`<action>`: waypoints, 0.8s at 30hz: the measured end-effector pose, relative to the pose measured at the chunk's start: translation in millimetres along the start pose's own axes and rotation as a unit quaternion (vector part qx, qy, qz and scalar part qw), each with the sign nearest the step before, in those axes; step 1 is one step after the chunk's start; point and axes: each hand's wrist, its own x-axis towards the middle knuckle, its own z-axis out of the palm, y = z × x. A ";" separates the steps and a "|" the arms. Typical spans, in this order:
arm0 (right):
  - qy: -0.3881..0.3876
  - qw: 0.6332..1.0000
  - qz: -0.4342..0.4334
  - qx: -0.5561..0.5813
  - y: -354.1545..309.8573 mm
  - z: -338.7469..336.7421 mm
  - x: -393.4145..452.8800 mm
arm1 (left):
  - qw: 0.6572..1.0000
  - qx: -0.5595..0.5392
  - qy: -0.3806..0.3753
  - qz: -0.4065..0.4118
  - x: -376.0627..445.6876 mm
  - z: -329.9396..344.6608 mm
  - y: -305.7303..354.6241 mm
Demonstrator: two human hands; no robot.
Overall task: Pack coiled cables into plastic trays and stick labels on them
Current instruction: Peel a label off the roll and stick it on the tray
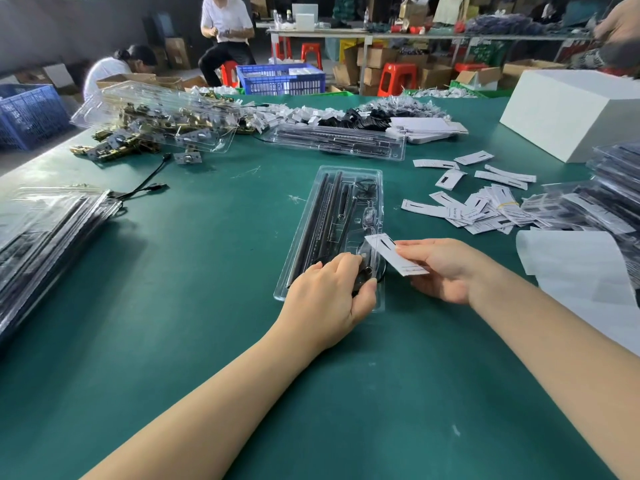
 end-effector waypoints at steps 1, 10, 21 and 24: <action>-0.001 1.000 -0.003 0.003 0.9 2.5 -0.2 | 1.000 0.003 0.001 0.001 -0.1 0.1 -0.1; -0.031 0.994 -0.002 0.103 4.2 23.7 -5.4 | 1.000 0.010 -0.002 0.005 -0.3 0.4 -0.9; -0.029 0.973 0.000 0.231 10.8 37.7 -10.1 | 1.000 0.002 -0.003 0.005 -0.8 -2.2 0.3; -0.041 0.974 0.007 0.222 8.5 36.2 -15.7 | 1.000 0.015 -0.016 0.006 -1.1 -3.1 2.7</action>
